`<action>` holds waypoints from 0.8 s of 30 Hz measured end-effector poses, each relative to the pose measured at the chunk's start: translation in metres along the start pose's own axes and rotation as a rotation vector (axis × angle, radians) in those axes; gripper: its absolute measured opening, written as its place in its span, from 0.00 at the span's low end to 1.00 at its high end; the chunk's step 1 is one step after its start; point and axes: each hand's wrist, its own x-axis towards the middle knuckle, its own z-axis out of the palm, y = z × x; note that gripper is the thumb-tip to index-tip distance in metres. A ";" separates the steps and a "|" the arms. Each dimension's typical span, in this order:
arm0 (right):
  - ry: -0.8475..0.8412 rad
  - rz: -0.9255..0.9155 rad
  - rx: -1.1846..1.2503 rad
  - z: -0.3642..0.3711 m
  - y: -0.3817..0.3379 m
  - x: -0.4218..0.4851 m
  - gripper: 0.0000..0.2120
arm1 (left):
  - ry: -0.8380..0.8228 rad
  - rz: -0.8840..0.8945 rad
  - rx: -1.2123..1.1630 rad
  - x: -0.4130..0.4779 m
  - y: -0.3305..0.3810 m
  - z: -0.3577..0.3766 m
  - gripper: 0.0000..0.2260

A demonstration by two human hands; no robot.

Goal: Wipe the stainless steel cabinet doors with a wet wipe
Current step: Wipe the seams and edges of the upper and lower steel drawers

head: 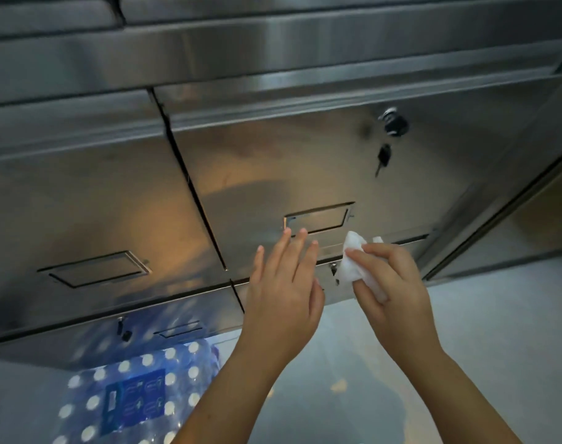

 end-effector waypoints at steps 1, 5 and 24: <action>-0.011 0.028 0.014 -0.014 -0.007 0.007 0.15 | -0.013 0.002 0.000 0.006 0.008 -0.012 0.20; -0.010 0.102 0.032 -0.071 -0.033 0.028 0.14 | -0.060 0.013 -0.005 0.028 0.040 -0.054 0.19; 0.161 0.314 0.021 -0.301 -0.043 0.085 0.16 | -0.010 0.239 -0.135 0.154 0.223 -0.142 0.20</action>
